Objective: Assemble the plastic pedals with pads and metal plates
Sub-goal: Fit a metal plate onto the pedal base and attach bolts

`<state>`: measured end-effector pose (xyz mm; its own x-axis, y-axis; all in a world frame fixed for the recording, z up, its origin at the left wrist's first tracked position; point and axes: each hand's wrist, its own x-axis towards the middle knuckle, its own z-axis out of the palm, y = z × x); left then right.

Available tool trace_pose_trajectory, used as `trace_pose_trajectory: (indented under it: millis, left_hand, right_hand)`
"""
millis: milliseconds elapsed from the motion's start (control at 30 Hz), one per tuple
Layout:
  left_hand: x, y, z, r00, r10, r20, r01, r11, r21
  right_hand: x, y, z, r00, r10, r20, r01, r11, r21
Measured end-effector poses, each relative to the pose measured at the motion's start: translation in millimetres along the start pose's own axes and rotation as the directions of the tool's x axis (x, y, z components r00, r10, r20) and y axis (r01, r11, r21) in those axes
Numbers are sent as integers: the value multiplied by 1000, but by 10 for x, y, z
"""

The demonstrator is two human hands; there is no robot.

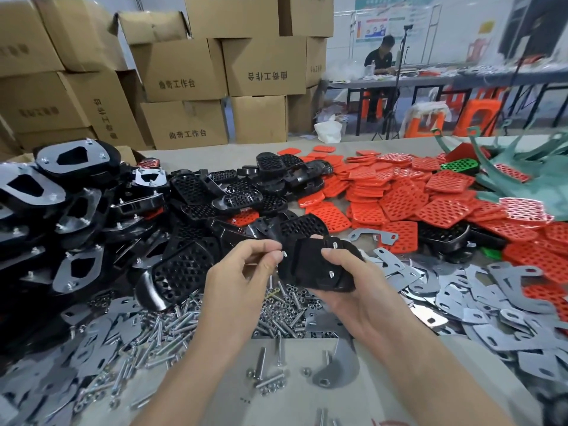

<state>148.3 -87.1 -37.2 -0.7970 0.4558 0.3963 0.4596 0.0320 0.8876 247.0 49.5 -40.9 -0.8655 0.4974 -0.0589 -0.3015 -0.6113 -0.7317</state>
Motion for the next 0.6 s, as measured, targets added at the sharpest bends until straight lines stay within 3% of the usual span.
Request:
trace_pose_trajectory:
  millis: [500, 600]
  left_hand:
    - [-28, 42, 1, 998, -46, 53, 45, 999, 15]
    - [-15, 25, -27, 999, -35, -5, 35, 999, 37]
  right_hand:
    - [5, 35, -14, 998, 9, 56, -7, 999, -48]
    - [13, 6, -16, 1000, -6, 19, 6, 1000, -19]
